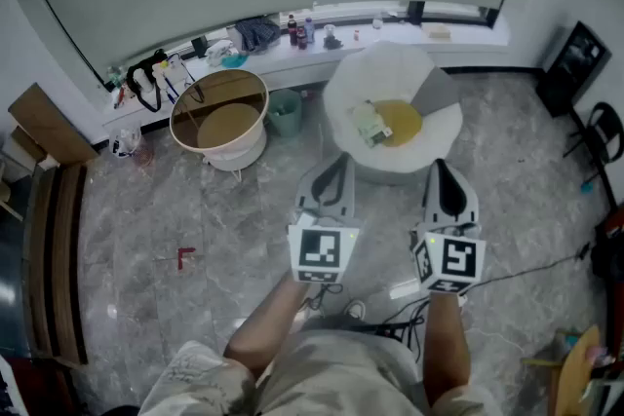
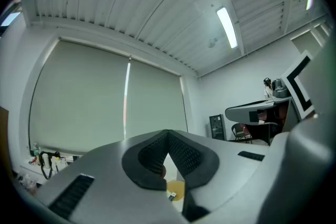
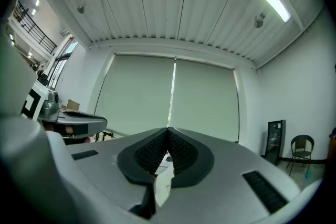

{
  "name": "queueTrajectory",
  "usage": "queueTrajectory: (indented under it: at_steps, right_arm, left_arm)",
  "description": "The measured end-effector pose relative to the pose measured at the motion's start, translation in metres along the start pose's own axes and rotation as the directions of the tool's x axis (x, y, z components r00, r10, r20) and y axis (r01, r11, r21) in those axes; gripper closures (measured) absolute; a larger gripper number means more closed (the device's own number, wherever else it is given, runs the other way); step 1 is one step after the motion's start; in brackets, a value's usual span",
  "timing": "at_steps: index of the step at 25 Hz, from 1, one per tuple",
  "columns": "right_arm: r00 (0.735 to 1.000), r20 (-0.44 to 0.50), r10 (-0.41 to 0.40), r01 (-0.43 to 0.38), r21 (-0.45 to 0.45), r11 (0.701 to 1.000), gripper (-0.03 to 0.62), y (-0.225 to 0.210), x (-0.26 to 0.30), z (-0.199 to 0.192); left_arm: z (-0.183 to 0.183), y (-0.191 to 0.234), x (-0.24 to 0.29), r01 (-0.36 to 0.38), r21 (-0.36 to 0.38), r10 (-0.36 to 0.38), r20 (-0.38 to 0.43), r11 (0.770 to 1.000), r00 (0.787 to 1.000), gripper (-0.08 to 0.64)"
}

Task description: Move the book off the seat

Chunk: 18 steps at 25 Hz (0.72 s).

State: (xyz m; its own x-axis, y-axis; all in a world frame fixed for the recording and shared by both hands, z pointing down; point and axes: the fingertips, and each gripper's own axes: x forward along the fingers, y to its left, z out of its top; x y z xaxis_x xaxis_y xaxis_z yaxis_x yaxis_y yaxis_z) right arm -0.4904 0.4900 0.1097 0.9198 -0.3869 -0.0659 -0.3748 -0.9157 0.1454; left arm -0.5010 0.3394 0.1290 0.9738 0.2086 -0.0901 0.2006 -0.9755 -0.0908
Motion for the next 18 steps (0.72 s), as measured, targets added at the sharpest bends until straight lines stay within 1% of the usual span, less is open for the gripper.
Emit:
queueTrajectory:
  at_steps: [3, 10, 18]
  right_arm:
    - [1.000, 0.005, -0.010, 0.010, 0.013, 1.000, 0.588, -0.007, -0.001, 0.002]
    - [1.000, 0.006, -0.010, 0.010, 0.022, 1.000, 0.588, -0.029, 0.000, -0.006]
    - [1.000, 0.029, 0.010, -0.011, 0.039, 0.999, 0.588, -0.066, 0.006, -0.018]
  left_arm:
    - [0.006, -0.008, 0.003, 0.009, 0.012, -0.009, 0.017, 1.000, 1.000, 0.558]
    - [0.005, -0.028, 0.017, 0.015, 0.030, -0.016, 0.008, 0.999, 1.000, 0.558]
    - [0.000, -0.056, 0.043, -0.008, 0.047, 0.009, -0.005, 0.999, 1.000, 0.558]
